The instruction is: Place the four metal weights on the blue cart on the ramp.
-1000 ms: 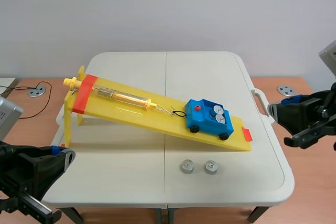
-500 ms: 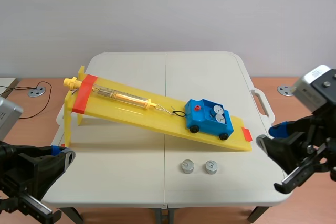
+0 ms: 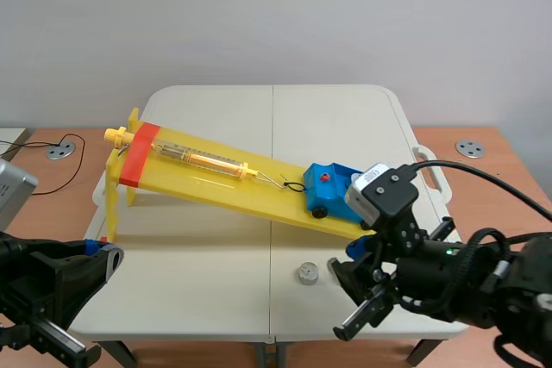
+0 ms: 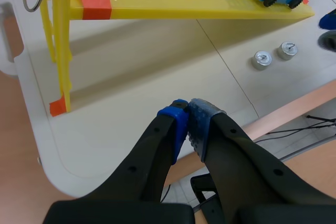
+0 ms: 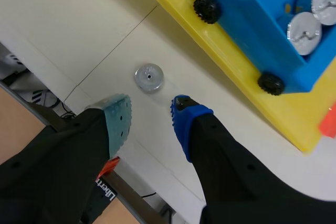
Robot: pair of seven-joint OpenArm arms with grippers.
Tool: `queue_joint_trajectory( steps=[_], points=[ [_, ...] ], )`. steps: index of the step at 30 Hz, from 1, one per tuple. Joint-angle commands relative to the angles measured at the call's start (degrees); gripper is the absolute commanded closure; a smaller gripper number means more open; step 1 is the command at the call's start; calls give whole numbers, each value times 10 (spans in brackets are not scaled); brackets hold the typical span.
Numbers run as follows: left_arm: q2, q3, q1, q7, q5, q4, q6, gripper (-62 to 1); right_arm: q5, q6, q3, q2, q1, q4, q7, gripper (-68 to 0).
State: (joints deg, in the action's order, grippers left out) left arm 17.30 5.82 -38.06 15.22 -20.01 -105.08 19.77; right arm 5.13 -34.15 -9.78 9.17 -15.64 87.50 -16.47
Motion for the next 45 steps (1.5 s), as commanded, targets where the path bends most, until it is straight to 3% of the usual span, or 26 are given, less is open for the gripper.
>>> queue_joint_trajectory(
  steps=[1, 6, 16, 28, 45],
  points=[
    [-3, 8, 11, -51, -43, -25, 14, -27, 14, 33, 4, 3, 46, 24, 92, -204],
    [-3, 8, 11, -51, -43, -25, 14, -27, -20, 73, -26, -18, 75, -20, 107, -204],
    [-3, 8, 11, -51, -43, -25, 14, -27, -52, 117, -63, -49, 123, -97, 125, -204],
    [-3, 8, 11, -51, -43, -25, 14, -27, -63, 126, -79, -70, 148, -169, 149, -202],
    [-3, 8, 21, -51, -43, -25, 14, -27, -65, 158, -79, -61, 148, -176, 112, -9]
  ],
)
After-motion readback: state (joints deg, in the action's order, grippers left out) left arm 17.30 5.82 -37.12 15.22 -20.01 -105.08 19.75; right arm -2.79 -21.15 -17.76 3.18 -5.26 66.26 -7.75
